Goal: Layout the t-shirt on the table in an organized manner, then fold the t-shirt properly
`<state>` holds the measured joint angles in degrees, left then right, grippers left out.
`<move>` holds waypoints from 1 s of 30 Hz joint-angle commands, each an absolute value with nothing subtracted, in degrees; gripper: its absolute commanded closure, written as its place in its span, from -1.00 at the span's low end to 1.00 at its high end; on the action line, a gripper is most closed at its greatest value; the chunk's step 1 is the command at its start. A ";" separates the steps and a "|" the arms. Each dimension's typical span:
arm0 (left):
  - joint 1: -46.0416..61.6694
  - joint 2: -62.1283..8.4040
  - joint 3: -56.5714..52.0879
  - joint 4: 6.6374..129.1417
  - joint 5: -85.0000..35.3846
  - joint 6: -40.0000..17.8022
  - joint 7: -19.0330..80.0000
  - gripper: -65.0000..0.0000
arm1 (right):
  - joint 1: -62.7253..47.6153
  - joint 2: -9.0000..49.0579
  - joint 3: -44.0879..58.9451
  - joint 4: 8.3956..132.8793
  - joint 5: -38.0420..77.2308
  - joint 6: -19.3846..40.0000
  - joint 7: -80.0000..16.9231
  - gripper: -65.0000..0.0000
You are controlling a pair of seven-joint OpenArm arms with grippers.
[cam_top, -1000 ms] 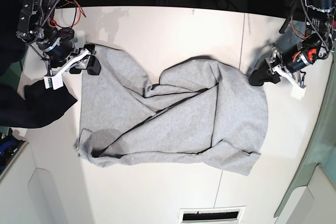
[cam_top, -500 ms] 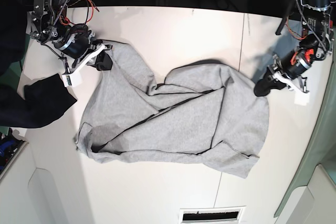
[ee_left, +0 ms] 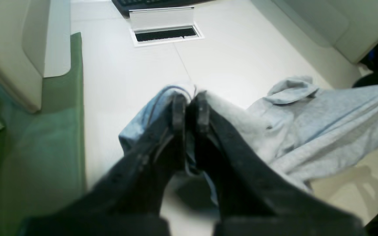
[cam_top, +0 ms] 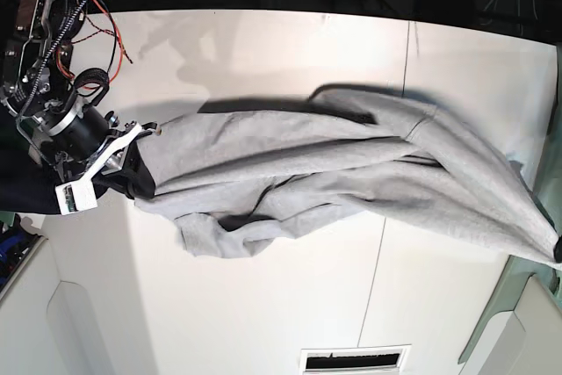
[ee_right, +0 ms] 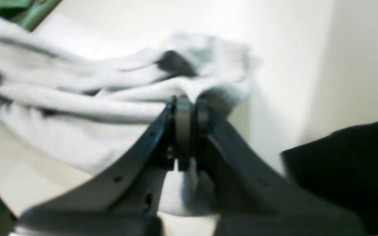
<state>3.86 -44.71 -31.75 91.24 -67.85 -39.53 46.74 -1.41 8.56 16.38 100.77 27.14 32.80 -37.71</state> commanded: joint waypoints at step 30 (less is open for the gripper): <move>2.92 -40.03 -19.22 72.10 -59.35 -40.00 49.12 0.53 | 3.77 15.20 16.91 89.34 21.54 29.41 -30.87 0.22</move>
<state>3.64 -38.41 -18.46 71.35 -58.43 -39.48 50.28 2.79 14.52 16.53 88.38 20.53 29.45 -32.23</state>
